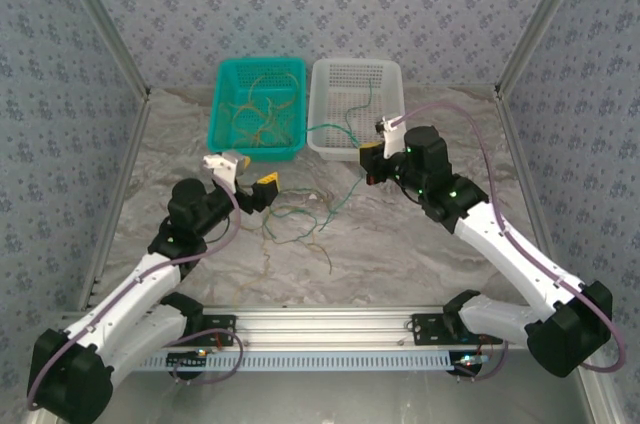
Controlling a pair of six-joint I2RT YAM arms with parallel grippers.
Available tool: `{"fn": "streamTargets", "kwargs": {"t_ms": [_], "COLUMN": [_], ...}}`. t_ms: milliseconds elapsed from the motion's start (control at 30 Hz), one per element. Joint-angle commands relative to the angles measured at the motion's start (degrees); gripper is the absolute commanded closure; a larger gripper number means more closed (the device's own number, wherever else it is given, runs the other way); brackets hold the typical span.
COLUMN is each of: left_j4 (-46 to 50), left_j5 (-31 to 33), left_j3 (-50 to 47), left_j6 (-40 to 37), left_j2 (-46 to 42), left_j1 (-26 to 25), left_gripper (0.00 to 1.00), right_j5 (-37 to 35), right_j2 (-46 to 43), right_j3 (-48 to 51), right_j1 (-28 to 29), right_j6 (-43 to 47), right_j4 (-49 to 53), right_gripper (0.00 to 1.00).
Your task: Untangle the cables
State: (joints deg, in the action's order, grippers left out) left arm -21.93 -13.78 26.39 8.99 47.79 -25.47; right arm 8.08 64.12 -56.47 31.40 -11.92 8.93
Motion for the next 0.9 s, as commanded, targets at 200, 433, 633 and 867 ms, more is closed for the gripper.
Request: {"fn": "streamTargets", "kwargs": {"t_ms": [200,433,633,867], "left_j4": [-15.79,-22.52,-26.67,-29.11], "left_j5": [-5.57,-5.97,-4.27,-4.69], "left_j3": [-4.62,-1.87,-1.10,-1.05], "left_j6": [-1.73,-2.36,-2.88,-2.14], "left_j2": [-2.12,3.13,6.76,7.79], "left_j1": [0.43,0.25,0.25,0.16], "left_gripper": [0.08,0.03,0.18,0.47], "right_j5": [7.75,10.76,11.19,11.14], "right_j2": [-0.67,1.61,2.67,3.37], "right_j3": [3.03,4.17,5.22,6.46], "right_j1": [-2.75,-1.05,-0.32,0.01], "right_j6": [1.72,1.30,0.42,0.49], "right_j4": [-4.91,-7.81,-9.40,-10.17], "right_gripper": [1.00,1.00,1.00,1.00]}}
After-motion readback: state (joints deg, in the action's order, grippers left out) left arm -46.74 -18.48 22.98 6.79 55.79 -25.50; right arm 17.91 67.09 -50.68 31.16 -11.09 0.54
